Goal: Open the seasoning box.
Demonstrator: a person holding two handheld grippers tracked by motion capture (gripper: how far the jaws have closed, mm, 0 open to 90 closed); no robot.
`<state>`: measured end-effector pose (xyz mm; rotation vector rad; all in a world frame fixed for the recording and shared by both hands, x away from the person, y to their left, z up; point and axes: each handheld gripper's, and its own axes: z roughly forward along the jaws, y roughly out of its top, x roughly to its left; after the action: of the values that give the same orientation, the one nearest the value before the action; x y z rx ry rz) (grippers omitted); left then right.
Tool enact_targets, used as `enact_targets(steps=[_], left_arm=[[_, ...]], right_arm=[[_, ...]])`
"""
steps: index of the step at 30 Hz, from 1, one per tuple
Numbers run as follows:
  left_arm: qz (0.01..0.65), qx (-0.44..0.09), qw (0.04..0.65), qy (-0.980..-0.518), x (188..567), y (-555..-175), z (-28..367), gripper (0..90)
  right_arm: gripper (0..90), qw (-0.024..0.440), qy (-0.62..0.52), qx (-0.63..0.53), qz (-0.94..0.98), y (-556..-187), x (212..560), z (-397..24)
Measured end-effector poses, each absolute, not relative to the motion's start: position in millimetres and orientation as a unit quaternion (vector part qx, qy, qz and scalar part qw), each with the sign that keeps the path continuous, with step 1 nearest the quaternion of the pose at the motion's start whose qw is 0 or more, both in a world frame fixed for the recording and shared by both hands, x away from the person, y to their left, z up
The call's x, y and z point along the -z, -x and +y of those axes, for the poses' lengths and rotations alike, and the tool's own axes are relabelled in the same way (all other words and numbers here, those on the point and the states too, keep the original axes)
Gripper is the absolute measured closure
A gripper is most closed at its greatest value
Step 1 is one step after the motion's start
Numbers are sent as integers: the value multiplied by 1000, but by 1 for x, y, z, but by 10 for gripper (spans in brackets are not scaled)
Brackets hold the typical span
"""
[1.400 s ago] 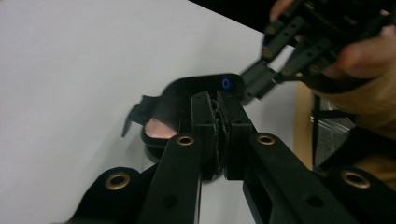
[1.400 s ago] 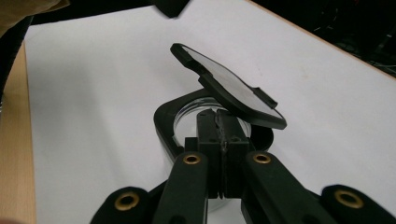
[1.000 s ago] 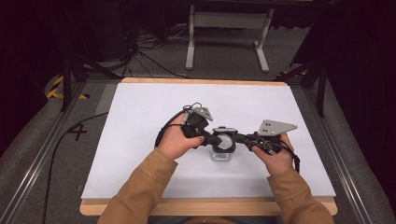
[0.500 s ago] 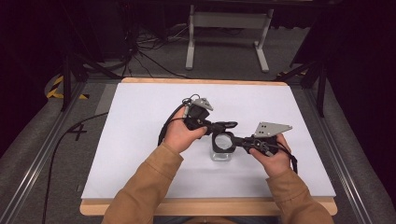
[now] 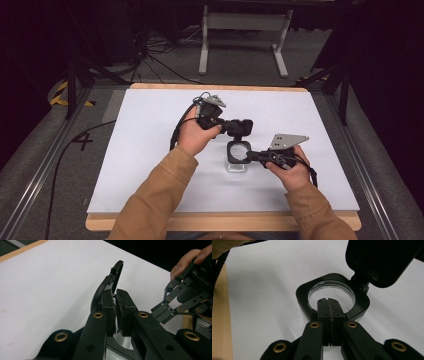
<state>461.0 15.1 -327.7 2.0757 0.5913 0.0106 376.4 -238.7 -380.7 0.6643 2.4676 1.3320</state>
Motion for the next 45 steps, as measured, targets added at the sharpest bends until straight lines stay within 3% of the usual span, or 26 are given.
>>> enact_targets(steps=[20, 34, 45], left_arm=[[249, -19, 467, -848, 330, -471, 12, 871], [217, -38, 470, -855, 315, -444, 24, 741], [221, -43, 477, -850, 299, -414, 58, 684]], right_arm=[[900, 123, -214, -468, 849, -378, 383, -241], [868, 130, -212, -444, 861, -379, 372, -236], [821, 136, -228, -472, 841, -389, 351, -260]])
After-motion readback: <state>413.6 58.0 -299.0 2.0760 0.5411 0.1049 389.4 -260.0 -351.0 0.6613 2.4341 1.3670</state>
